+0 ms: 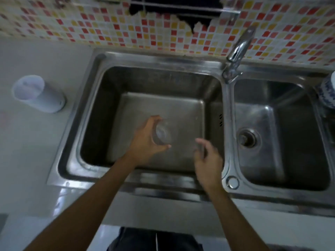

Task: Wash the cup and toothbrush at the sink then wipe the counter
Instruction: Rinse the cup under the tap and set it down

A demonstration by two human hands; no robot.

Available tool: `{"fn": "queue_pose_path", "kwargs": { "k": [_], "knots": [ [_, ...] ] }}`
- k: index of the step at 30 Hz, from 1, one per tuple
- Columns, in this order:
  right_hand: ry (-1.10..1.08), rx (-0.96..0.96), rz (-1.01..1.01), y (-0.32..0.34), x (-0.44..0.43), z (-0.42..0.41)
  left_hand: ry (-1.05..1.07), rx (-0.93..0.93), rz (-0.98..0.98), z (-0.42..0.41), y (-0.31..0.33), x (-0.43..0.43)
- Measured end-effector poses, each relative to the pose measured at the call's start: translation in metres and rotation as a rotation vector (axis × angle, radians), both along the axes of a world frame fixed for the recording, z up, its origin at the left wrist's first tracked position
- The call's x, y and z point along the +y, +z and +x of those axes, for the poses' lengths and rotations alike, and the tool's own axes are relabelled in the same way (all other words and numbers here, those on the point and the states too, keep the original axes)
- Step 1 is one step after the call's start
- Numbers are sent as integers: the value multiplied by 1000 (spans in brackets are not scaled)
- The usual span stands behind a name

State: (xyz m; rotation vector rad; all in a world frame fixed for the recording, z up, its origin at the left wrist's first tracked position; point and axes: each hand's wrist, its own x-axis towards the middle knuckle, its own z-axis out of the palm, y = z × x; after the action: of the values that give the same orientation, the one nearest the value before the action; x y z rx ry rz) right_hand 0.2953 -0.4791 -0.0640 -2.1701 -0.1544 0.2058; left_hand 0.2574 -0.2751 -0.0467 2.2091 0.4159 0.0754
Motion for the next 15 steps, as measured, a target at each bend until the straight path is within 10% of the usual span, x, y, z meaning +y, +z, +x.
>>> {"fn": "queue_pose_path", "kwargs": {
  "k": [15],
  "knots": [
    [362,-112,-663,-29,18,-42,-272,163,839,-38,-23,3]
  ]
}}
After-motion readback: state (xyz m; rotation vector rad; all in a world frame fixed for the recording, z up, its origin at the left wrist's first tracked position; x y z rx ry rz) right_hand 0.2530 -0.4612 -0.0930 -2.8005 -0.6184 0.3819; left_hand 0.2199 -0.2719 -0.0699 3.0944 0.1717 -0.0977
